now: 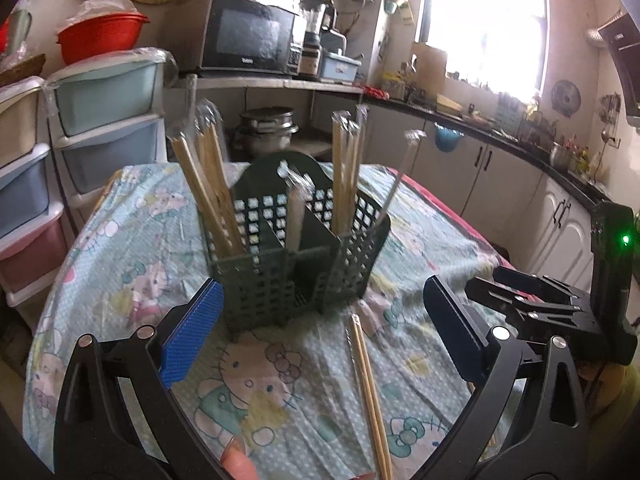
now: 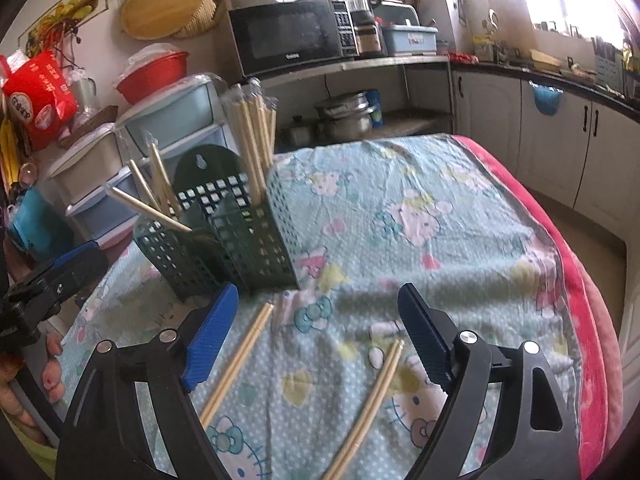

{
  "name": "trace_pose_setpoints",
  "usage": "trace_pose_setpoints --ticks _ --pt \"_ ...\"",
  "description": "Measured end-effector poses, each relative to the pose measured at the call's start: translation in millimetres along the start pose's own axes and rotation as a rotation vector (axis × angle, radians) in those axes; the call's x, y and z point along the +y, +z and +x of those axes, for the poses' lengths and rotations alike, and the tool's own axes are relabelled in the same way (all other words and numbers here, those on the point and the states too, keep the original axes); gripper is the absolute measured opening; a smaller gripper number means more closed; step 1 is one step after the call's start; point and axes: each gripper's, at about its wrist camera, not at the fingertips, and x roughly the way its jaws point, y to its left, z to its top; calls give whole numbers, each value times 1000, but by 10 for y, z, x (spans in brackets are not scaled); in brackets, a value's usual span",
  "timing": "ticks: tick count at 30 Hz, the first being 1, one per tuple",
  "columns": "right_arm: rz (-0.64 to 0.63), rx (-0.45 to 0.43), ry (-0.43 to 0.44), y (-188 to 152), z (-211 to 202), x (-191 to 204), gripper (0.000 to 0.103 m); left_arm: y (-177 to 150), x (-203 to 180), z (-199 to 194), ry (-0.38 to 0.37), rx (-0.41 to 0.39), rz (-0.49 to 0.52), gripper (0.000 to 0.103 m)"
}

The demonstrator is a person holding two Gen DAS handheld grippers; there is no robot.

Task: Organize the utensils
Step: 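Lower the right tool toward the last chopstick pair beside the caddy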

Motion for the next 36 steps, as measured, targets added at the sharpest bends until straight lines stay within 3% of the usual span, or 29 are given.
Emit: trace_pose_setpoints --ticks 12,18,26,36 --pt "49 122 -12 -156 171 -251 78 -238 -230 316 -66 131 53 92" --pt "59 192 -18 -235 325 -325 66 -331 -268 536 -79 194 58 92" --pt "102 260 -22 -291 525 -449 44 -411 -311 855 -91 285 67 69" --pt "153 312 -30 -328 709 -606 34 -368 -404 1284 -68 366 79 60"
